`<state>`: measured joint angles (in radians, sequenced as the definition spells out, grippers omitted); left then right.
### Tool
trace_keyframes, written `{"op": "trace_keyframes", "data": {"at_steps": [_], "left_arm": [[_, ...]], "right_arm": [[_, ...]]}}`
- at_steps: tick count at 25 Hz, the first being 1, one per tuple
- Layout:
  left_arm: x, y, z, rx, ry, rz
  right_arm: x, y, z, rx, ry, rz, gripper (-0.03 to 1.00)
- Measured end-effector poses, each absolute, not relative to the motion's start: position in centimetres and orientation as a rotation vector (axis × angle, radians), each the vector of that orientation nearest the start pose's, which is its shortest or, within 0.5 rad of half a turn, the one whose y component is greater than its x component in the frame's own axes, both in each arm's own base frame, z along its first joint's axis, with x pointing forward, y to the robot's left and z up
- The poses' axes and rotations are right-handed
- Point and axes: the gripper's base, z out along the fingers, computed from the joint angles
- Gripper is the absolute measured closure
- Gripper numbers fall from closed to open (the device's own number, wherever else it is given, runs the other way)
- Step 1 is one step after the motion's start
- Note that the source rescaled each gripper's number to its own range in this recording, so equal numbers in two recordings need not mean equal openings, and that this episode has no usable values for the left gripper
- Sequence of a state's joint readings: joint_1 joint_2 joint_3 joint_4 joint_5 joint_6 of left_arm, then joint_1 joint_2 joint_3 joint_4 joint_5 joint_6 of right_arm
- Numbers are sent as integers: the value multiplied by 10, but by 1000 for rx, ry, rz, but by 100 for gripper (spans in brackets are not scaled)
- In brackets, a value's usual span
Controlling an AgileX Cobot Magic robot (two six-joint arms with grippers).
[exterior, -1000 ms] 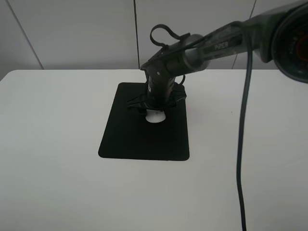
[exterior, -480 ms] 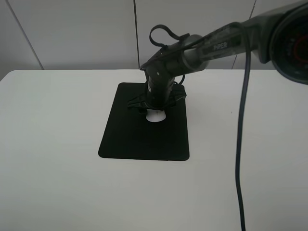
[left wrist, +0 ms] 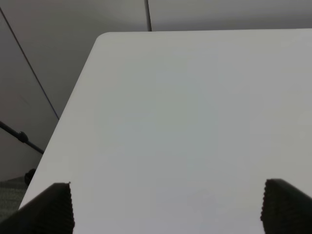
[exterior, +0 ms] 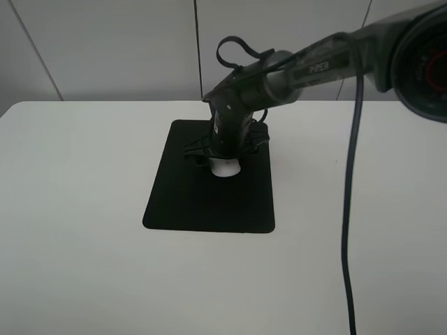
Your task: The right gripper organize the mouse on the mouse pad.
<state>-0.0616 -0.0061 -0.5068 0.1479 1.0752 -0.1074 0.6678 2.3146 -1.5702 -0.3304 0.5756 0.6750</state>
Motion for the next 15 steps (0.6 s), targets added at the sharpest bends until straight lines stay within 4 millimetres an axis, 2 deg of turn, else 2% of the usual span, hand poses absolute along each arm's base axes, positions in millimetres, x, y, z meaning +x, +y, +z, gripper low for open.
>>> {"op": "trace_keyframes", "data": {"at_steps": [3, 6, 12, 15], "left_arm": [[-7, 12, 279, -56, 2037, 71], [-7, 12, 279, -56, 2037, 71], [-7, 12, 279, -56, 2037, 71], [-7, 12, 279, -56, 2037, 71]], "right_arm": [[374, 274, 89, -327, 2714, 51, 16], [375, 275, 101, -322, 2691, 68, 16], [374, 275, 136, -303, 2631, 113, 16], [372, 272, 161, -315, 2599, 119, 16]]}}
